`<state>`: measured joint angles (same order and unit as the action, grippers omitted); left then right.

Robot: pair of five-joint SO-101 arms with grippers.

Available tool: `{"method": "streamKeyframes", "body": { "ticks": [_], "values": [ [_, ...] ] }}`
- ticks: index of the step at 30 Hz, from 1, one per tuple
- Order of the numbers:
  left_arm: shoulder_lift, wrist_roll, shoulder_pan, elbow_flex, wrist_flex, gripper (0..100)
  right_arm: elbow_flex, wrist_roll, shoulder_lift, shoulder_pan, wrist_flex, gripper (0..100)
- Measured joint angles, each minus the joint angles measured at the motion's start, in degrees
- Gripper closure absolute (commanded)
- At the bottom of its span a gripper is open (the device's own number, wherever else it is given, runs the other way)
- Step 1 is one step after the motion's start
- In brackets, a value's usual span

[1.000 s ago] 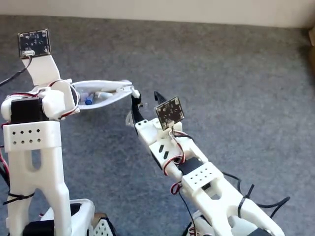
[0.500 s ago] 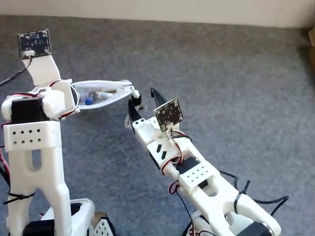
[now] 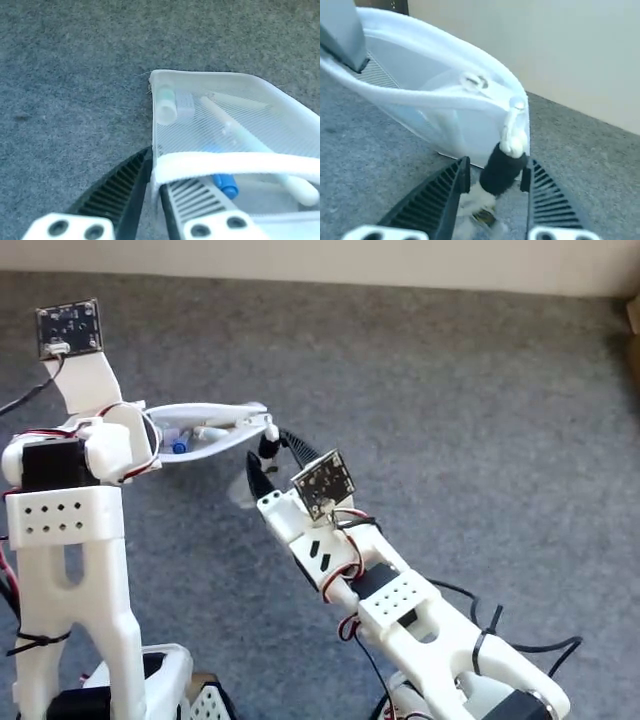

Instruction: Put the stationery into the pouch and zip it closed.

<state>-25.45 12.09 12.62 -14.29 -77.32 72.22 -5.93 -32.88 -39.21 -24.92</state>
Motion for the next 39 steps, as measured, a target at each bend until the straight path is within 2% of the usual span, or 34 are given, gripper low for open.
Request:
{"method": "streamKeyframes", "body": {
  "ticks": [18, 23, 39],
  "values": [
    [-0.1, 0.0, 0.1, -1.6, 0.4, 99, -1.1, -0.2, 0.4, 0.1, 0.0, 87.8],
    [-0.1, 0.0, -0.2, -1.7, 0.4, 99, -2.0, 5.2, 0.4, 2.3, 0.0, 87.8],
    [-0.1, 0.0, -0.3, -1.9, 0.4, 99, -2.3, 5.5, 0.4, 2.4, 0.0, 88.2]
  ]
}}
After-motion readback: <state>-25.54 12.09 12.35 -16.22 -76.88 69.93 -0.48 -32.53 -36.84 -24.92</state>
